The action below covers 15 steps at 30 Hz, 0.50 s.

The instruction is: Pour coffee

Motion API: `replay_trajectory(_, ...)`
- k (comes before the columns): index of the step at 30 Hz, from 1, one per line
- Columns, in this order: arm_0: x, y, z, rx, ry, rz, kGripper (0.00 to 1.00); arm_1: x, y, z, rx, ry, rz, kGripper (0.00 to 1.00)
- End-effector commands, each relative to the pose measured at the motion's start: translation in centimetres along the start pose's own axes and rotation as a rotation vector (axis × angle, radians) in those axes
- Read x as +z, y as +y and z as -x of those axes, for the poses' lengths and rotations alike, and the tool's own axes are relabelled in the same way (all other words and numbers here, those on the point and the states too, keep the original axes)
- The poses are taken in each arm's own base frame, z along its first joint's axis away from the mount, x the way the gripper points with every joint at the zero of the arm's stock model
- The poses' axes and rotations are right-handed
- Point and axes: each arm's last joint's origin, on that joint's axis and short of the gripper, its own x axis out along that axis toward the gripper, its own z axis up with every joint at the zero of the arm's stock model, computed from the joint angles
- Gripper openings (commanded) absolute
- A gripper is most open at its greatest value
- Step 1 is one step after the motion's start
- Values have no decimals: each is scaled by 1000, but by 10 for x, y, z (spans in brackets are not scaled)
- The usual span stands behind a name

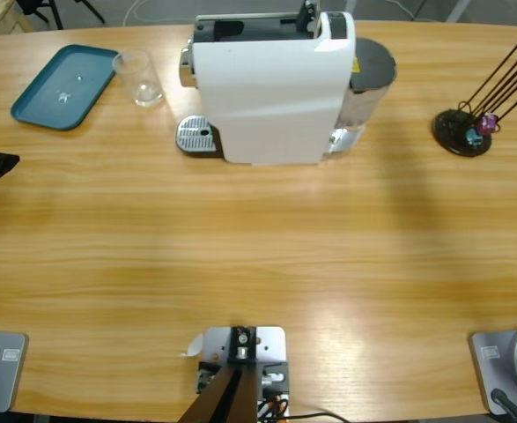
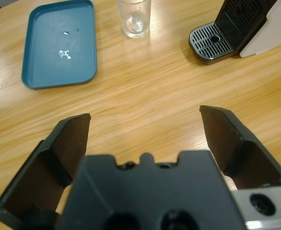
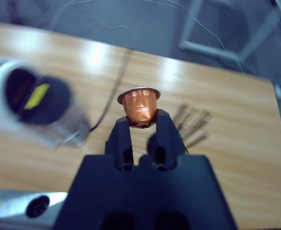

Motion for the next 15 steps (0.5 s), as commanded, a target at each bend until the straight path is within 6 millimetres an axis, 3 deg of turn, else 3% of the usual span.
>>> replay_trajectory(1, -6, -2, -7, -13, 30, -23, 987, -8, 46, 16, 457, -35, 346, 0)
replay_trajectory(4, -7, -2, -6, -13, 28, -22, 987, -6, 69, 4, 608, 15, 409, 0)
replay_trajectory(11, -10, 0, -2, -21, 3, -19, 991, 36, 112, -28, 733, 48, 566, 0)
replay_trajectory(15, -16, 2, 3, -28, -40, -8, 996, 66, 139, -57, 794, 42, 633, 0)
